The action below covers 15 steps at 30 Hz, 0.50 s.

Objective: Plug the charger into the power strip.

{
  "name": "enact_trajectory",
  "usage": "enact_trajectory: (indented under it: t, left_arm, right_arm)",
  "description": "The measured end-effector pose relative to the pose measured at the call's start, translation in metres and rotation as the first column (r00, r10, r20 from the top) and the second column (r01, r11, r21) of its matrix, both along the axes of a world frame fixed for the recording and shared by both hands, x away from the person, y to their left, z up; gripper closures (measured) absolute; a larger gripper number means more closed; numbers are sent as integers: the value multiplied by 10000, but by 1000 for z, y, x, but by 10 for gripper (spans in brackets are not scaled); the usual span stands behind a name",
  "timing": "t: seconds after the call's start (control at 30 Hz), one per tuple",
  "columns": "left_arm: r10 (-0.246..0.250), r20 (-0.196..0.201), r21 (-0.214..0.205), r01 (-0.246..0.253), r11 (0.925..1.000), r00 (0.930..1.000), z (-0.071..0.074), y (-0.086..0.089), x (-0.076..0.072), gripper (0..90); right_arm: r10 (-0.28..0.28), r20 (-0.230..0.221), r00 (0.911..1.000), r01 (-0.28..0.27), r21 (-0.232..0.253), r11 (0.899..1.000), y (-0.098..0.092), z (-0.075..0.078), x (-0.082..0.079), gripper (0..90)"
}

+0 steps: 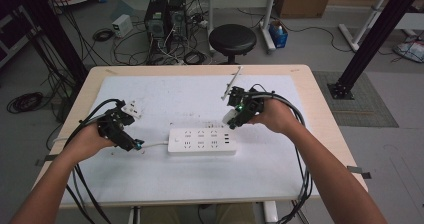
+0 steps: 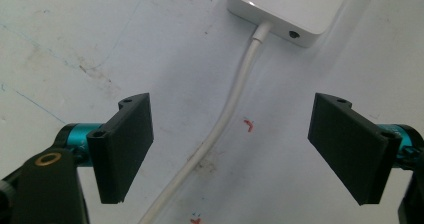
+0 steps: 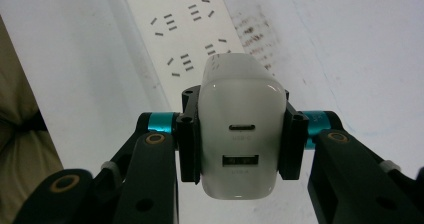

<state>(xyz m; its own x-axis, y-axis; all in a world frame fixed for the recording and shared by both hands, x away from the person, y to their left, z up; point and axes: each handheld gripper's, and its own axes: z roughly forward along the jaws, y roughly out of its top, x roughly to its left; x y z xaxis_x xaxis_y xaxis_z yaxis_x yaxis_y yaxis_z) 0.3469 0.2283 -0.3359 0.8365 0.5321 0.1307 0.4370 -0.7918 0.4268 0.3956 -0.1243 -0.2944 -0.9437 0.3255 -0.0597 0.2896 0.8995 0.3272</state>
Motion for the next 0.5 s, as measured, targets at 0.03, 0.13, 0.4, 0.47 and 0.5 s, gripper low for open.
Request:
enact_trajectory:
  t: [0.03,0.13,0.4,0.47,0.5]
  left_arm:
    - [-32,13,14,32,10000,10000,-1,0,0,182]
    - [-69,-88,-16,69,10000,9999,-5,-1,-1,182]
    - [-146,-142,-68,145,9999,9998,-9,1,-2,182]
    - [-124,-126,-118,122,9999,9998,-9,2,-2,182]
    - [-138,-123,-158,136,9998,9998,-10,2,-1,182]
  right_arm:
    - [203,6,9998,-202,-87,9998,5,-3,1,618]
    - [730,-155,9972,-736,-412,9964,22,-15,4,618]
    - [1318,-454,9902,-1377,-1752,9748,51,-39,11,618]
    - [1485,-475,9878,-1551,-2020,9670,55,-45,12,618]
    - [1496,-482,9876,-1565,-2099,9651,57,-47,12,618]
